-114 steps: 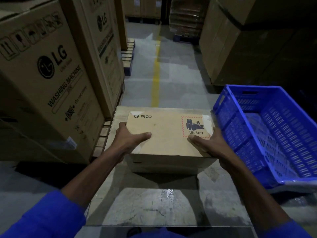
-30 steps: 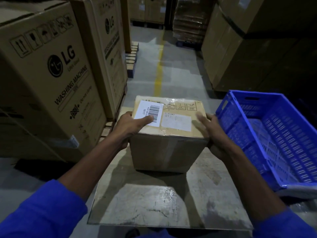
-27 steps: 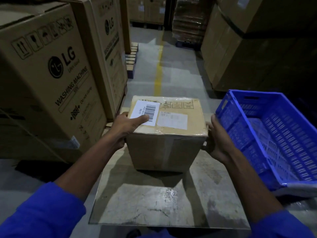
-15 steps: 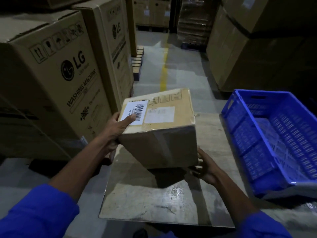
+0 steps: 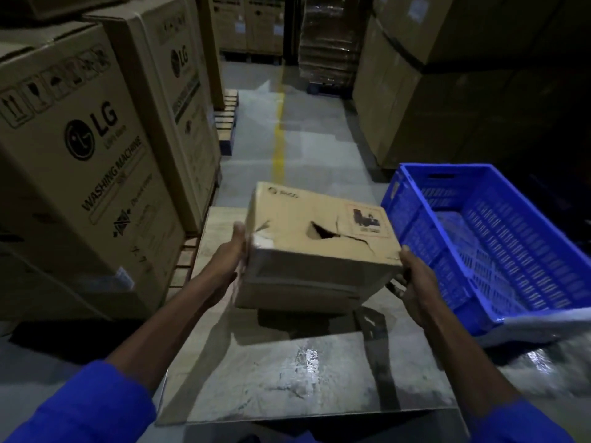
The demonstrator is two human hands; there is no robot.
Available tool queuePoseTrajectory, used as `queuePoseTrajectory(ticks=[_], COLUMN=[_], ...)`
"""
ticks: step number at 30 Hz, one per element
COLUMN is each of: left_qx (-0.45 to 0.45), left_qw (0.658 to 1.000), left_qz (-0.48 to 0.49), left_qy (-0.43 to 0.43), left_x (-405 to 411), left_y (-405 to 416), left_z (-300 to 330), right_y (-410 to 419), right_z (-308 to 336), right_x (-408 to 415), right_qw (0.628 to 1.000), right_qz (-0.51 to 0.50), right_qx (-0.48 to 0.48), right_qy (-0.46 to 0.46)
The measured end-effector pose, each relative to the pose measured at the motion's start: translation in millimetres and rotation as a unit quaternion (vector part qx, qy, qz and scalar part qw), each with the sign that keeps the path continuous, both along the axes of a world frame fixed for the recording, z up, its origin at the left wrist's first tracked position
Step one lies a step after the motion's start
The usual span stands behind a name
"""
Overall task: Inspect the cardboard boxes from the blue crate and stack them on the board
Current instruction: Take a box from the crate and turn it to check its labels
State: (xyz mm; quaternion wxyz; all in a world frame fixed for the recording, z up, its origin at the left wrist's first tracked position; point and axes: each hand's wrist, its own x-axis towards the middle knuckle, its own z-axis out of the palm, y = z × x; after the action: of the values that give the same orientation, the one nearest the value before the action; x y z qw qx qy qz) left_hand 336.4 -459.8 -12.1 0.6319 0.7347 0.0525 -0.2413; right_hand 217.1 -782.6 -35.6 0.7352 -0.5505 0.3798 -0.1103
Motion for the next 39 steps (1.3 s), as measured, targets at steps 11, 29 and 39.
queuePoseTrajectory(ticks=[11,29,39], left_qx=[0.027,0.134,-0.107], left_qw=[0.999,0.985,0.990], left_qz=[0.034,-0.017,0.072], left_qy=[0.025,-0.107,0.059], left_x=[5,-3,-10], left_y=[17,69,11], left_z=[-24,-34,-6], right_y=[18,45,40], right_z=[-5,13,53], right_x=[11,26,33], right_qw=[0.993,0.993,0.984], right_qz=[0.087,0.057,0.165], right_qx=[-0.044,0.107,-0.053], right_qy=[0.069,-0.013,-0.026])
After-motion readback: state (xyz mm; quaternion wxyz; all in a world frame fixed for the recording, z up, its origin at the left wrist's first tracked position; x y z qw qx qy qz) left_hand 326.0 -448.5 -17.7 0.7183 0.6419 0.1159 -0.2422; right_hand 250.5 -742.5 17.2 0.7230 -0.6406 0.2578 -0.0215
